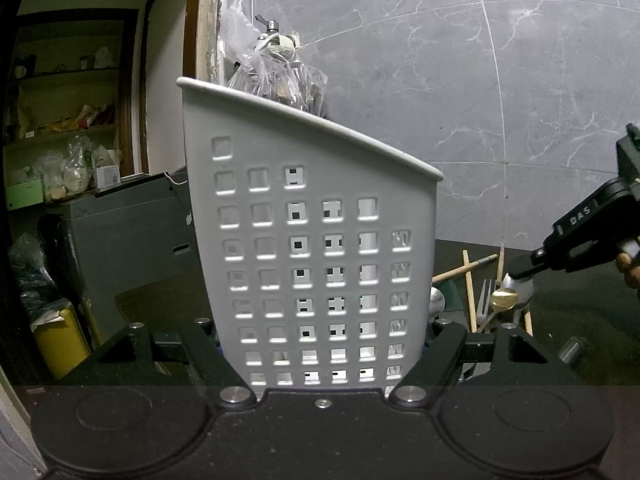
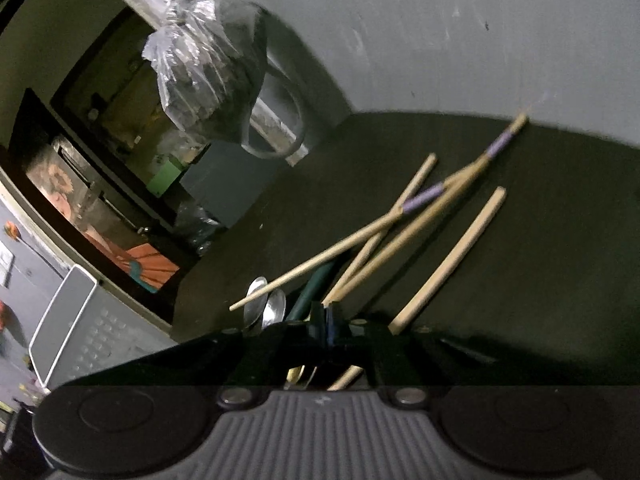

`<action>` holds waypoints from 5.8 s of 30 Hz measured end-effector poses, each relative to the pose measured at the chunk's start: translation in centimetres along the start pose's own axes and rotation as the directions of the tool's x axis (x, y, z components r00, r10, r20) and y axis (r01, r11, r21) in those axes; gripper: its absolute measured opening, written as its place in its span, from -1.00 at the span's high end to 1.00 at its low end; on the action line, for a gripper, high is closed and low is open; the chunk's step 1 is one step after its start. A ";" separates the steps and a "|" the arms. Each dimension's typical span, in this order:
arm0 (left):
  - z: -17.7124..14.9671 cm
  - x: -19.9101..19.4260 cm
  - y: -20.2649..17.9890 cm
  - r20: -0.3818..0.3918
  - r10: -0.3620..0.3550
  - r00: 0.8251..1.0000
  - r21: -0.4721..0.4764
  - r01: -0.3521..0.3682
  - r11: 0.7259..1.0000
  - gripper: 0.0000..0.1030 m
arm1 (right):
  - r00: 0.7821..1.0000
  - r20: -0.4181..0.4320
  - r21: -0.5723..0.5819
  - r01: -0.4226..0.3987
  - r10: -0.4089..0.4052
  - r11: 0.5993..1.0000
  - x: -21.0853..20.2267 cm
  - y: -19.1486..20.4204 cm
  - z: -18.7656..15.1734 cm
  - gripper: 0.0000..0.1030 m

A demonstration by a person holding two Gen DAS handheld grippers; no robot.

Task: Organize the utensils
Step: 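Close the right gripper on a silver spoon in the utensil pile, then lift the silver spoon with the right gripper and drop it into the caddy, then move the right gripper back down toward the utensil pile, then close the right gripper on the gold spoon in the pile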

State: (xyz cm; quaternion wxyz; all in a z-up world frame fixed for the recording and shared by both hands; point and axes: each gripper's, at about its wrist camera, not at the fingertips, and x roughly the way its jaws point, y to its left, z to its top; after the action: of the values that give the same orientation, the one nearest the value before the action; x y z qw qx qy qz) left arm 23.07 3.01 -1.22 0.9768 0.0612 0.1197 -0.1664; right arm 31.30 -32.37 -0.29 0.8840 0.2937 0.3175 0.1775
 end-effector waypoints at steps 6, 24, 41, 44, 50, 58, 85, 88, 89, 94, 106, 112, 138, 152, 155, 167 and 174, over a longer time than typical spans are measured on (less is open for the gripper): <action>0.0 0.0 0.0 0.000 -0.001 1.000 0.000 0.001 1.000 -0.48 | 0.997 0.067 -0.080 0.049 -0.044 0.996 -2.2 1.6 -0.3 0.97; 0.0 0.0 0.0 0.001 -0.002 1.000 0.000 0.002 1.000 -0.48 | 0.917 0.393 -0.435 0.246 -0.064 0.866 -8.9 11.5 -2.0 0.97; 0.0 0.0 -0.1 0.000 -0.001 1.000 0.001 0.001 1.000 -0.48 | 0.751 0.618 -0.623 0.287 0.234 0.727 -11.6 22.9 -0.3 0.97; -0.1 0.0 0.0 -0.001 -0.003 1.000 0.000 0.003 1.000 -0.48 | 0.750 0.598 -0.666 0.269 0.283 0.696 -10.4 24.7 -0.8 0.97; -0.1 0.0 0.0 0.001 -0.005 1.000 0.000 0.005 1.000 -0.48 | 0.784 0.534 -0.740 0.253 0.317 0.623 -7.0 26.9 -2.9 0.97; -0.3 -0.1 0.1 0.003 -0.010 1.000 0.000 0.010 1.000 -0.48 | 0.855 0.439 -0.806 0.239 0.275 0.542 -3.3 27.3 -6.1 0.97; -0.3 -0.1 0.1 0.003 -0.010 1.000 0.001 0.010 1.000 -0.48 | 0.952 0.256 -0.850 0.140 0.167 0.508 1.4 25.1 -8.3 0.90; -0.3 -0.1 0.1 0.003 -0.010 1.000 0.001 0.010 1.000 -0.48 | 0.953 0.252 -0.844 0.133 0.166 0.519 1.4 24.8 -7.9 0.85; -0.3 -0.1 0.1 0.003 -0.010 1.000 0.001 0.010 1.000 -0.48 | 0.953 0.252 -0.844 0.131 0.168 0.521 1.4 24.7 -7.9 0.85; -0.3 -0.1 0.1 0.003 -0.010 1.000 0.001 0.010 1.000 -0.48 | 0.953 0.249 -0.838 0.123 0.172 0.532 1.3 24.4 -7.5 0.71; -0.3 -0.1 0.1 0.003 -0.010 1.000 0.001 0.010 1.000 -0.48 | 0.924 0.311 -0.770 0.107 0.224 0.628 -1.0 22.5 -4.8 -0.39; -0.3 -0.1 0.1 0.003 -0.010 1.000 0.001 0.010 1.000 -0.48 | 0.916 0.349 -0.685 0.105 0.199 0.721 -2.2 19.9 -2.4 -0.80; -0.4 -0.1 0.2 -0.001 -0.009 1.000 0.003 0.009 1.000 -0.48 | 0.996 0.085 -0.107 0.023 -0.014 0.994 -0.8 5.2 -0.8 -0.99; -0.3 -0.1 0.2 -0.001 -0.010 1.000 0.003 0.010 1.000 -0.48 | 1.000 -0.012 0.004 0.017 -0.017 1.000 0.7 4.2 -2.1 -0.97; -0.3 -0.1 0.2 -0.001 -0.010 1.000 0.003 0.010 1.000 -0.48 | 1.000 -0.015 -0.001 0.021 -0.021 1.000 0.8 4.4 -2.1 -0.95; -0.3 -0.1 0.2 -0.001 -0.010 1.000 0.003 0.010 1.000 -0.48 | 0.992 -0.041 -0.068 0.115 -0.118 0.991 1.7 5.2 -2.6 -0.15; -0.3 -0.1 0.2 -0.001 -0.010 1.000 0.002 0.010 1.000 -0.48 | 0.984 -0.026 -0.119 0.170 -0.174 0.978 1.6 5.7 -3.0 0.13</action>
State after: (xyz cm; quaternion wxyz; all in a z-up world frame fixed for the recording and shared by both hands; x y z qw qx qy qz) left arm 23.00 3.27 -1.49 0.9759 0.0618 0.1202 -0.1713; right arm 29.79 -25.98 0.69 0.9058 0.2096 0.3468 0.1239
